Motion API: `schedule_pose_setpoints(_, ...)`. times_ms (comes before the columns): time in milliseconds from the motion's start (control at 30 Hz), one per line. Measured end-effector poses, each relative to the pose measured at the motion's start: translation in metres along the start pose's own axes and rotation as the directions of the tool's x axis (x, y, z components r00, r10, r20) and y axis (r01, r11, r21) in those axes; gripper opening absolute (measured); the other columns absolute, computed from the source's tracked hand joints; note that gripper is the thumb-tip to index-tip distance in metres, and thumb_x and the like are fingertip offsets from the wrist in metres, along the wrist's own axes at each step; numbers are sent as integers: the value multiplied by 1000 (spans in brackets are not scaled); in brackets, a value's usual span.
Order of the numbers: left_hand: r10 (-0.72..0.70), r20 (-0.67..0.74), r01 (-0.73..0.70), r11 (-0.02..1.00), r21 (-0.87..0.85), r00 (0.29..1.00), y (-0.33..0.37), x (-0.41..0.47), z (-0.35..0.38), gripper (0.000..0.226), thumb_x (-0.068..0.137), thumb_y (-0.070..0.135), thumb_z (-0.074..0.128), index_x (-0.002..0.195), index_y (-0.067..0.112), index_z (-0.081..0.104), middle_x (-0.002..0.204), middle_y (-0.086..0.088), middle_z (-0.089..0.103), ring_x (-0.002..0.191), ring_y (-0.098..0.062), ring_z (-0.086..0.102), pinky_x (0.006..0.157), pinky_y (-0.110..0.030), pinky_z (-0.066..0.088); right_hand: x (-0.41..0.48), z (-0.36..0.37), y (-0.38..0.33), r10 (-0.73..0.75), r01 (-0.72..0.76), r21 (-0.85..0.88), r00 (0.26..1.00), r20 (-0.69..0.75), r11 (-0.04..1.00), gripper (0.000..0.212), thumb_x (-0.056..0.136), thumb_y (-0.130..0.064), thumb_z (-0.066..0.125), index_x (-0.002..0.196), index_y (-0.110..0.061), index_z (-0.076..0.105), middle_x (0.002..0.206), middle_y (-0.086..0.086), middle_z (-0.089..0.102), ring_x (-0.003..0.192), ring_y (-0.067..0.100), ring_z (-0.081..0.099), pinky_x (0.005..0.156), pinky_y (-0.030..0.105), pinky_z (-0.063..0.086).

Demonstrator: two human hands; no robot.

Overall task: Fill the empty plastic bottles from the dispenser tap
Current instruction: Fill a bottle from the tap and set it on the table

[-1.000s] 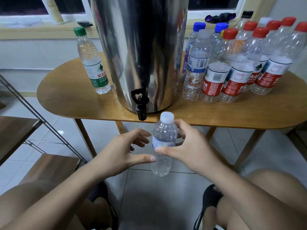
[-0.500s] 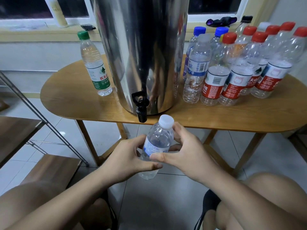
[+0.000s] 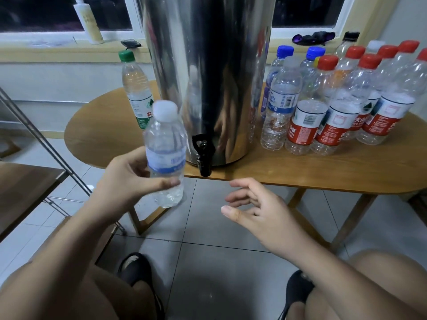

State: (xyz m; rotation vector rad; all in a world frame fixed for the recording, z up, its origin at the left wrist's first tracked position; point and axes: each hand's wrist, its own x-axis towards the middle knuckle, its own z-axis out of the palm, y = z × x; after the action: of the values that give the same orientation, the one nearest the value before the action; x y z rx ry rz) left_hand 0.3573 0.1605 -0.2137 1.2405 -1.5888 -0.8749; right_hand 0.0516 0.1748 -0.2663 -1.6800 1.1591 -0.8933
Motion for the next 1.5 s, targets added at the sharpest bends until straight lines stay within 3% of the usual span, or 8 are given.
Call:
schedule_pose_setpoints(67, 2, -77, -9, 996, -90, 997, -1, 9, -6, 49, 70, 11, 91, 117, 15, 80, 111, -3, 84, 107, -24, 80, 92, -29, 64, 1, 1, 1, 11, -11, -11, 1000, -4, 1000, 45, 93, -44, 84, 133, -42, 62, 118, -15, 75, 105, 9, 75, 94, 44, 62)
schedule_pose_setpoints(167, 18, -196, -48, 987, -152, 980, -7, 27, -17, 50, 74, 13, 91, 122, 17, 79, 116, -5, 83, 112, -25, 79, 98, -35, 63, 3, 2, 3, 14, -14, -27, 1000, -7, 1000, 42, 94, -42, 83, 131, -43, 63, 116, -15, 75, 101, 9, 76, 94, 46, 62)
schedule_pose_setpoints(367, -14, -312, -17, 995, -94, 950, -25, 65, -28, 54, 78, 22, 95, 129, 21, 78, 116, 0, 83, 108, -17, 78, 97, -35, 61, 5, 4, 10, 29, -29, -53, 1000, 5, 998, 37, 95, -38, 82, 127, -46, 64, 115, -15, 75, 100, 10, 76, 93, 43, 62)
schedule_pose_setpoints(500, -76, -321, 43, 993, -109, 944, -44, 88, -29, 59, 79, 26, 97, 133, 21, 75, 119, 0, 82, 114, -19, 77, 103, -44, 61, 6, 3, 14, 47, -46, -66, 999, 8, 997, 36, 95, -36, 82, 125, -45, 65, 113, -15, 76, 100, 10, 75, 92, 42, 62)
schedule_pose_setpoints(767, -50, -486, 74, 997, 31, 873, -59, 109, -20, 83, 64, 60, 100, 136, 31, 68, 127, 9, 76, 117, -9, 72, 93, -27, 59, 9, 3, 15, 51, -50, -74, 999, 9, 996, 34, 96, -32, 82, 124, -42, 66, 111, -15, 76, 102, 8, 74, 92, 37, 62)
schedule_pose_setpoints(933, -84, -549, 124, 992, 36, 831, -61, 115, -18, 81, 68, 49, 102, 133, 27, 58, 126, 10, 71, 114, -4, 69, 96, -31, 61, 13, -2, 16, 39, -41, -69, 999, -30, 997, 32, 95, -30, 82, 121, -41, 67, 110, -14, 77, 103, 9, 74, 92, 42, 62)
schedule_pose_setpoints(1300, -118, -416, 98, 993, -68, 902, -64, 75, -21, 59, 81, 30, 97, 129, 23, 64, 124, -2, 72, 110, -14, 71, 91, -32, 58, 28, -54, 14, 14, -24, -29, 958, -287, 999, 26, 93, -18, 84, 115, -27, 74, 101, -11, 80, 96, 13, 76, 94, 39, 62)
schedule_pose_setpoints(1500, -122, -188, 112, 992, -61, 975, -45, 47, 0, 35, 89, 14, 88, 119, 15, 71, 112, -12, 77, 98, -18, 73, 93, -37, 59, 45, -108, 22, 47, -58, -1, 827, -560, 998, 21, 94, -23, 84, 113, -25, 74, 101, -8, 78, 94, 12, 77, 88, 45, 67)
